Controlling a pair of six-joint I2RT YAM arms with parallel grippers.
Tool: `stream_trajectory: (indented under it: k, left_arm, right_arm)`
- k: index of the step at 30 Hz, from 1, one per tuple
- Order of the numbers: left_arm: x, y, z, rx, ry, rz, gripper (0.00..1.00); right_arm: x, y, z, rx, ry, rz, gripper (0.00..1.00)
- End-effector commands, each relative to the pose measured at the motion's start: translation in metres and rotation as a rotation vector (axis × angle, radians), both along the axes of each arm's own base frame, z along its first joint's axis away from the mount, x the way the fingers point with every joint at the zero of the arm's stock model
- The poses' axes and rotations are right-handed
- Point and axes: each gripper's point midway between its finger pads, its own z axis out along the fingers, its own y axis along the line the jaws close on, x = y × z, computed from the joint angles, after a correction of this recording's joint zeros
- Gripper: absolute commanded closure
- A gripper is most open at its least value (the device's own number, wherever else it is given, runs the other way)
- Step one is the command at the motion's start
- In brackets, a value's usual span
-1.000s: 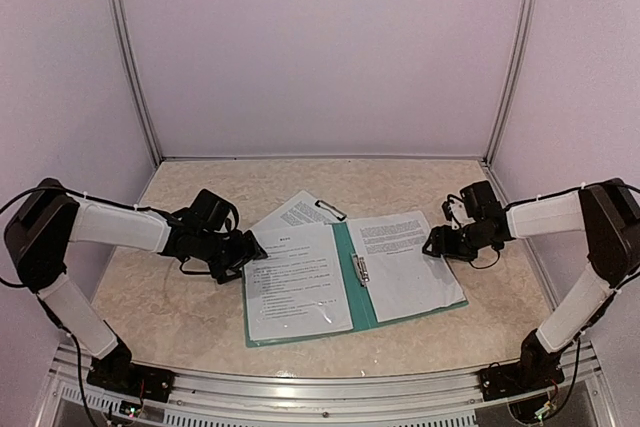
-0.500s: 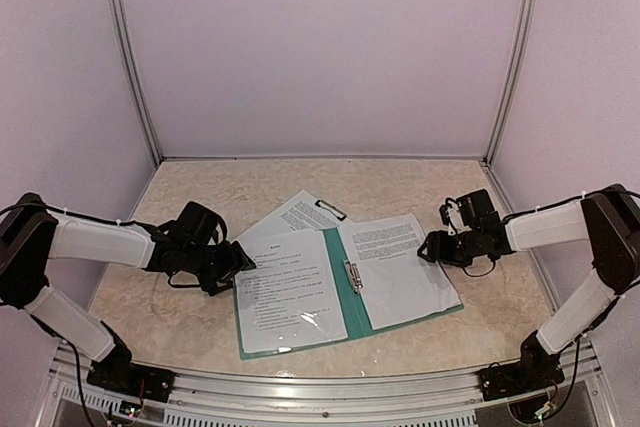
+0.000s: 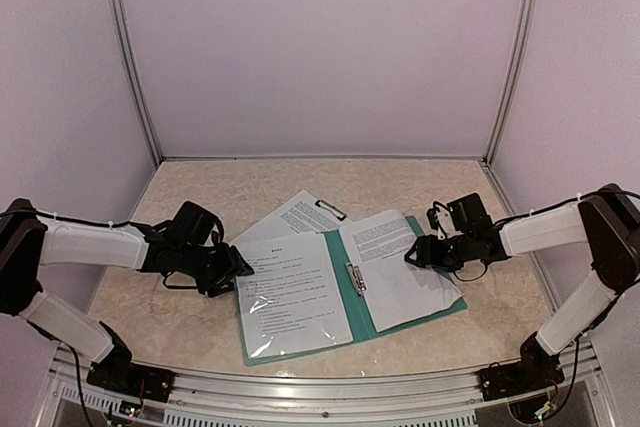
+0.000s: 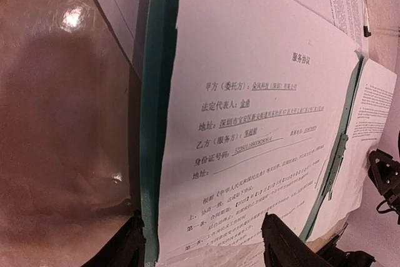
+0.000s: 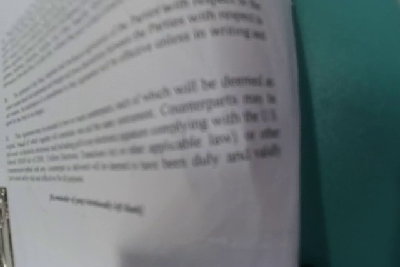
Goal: Put the files into the folder
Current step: Pick up the folder with files at the center of the board.
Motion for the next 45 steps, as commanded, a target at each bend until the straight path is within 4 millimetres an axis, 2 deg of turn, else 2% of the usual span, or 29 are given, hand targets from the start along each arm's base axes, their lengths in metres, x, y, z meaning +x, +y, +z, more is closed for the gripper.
stream_trajectory:
  k: [1,10,19,21,29,33,39,45]
  left_arm:
    - [0.004,-0.022,0.031,-0.105,-0.076,-0.072,0.4]
    - [0.009,-0.02,0.05,-0.139,-0.142,-0.082,0.41]
    - [0.016,-0.037,0.057,-0.203,-0.161,-0.127,0.42]
    - [0.021,-0.042,0.065,-0.225,-0.19,-0.138,0.43]
    - [0.027,-0.046,0.078,-0.22,-0.272,-0.188,0.46]
    - [0.027,-0.047,0.082,-0.202,-0.304,-0.235,0.47]
    - [0.026,-0.059,0.087,-0.225,-0.337,-0.34,0.48]
    - [0.029,-0.066,0.083,-0.214,-0.344,-0.399,0.48]
  right_arm:
    - [-0.044,-0.005,-0.041,-0.05,0.191,0.032,0.37]
    - [-0.04,-0.01,-0.037,-0.091,0.175,0.032,0.36]
    - [-0.042,-0.01,-0.039,-0.092,0.182,0.036,0.36]
    - [-0.042,-0.011,-0.038,-0.093,0.178,0.036,0.36]
    - [-0.042,-0.011,-0.038,-0.104,0.177,0.044,0.36]
    - [-0.041,-0.011,-0.039,-0.109,0.178,0.046,0.36]
    - [-0.041,-0.011,-0.039,-0.111,0.176,0.049,0.36]
    - [-0.042,-0.012,-0.039,-0.117,0.179,0.051,0.36]
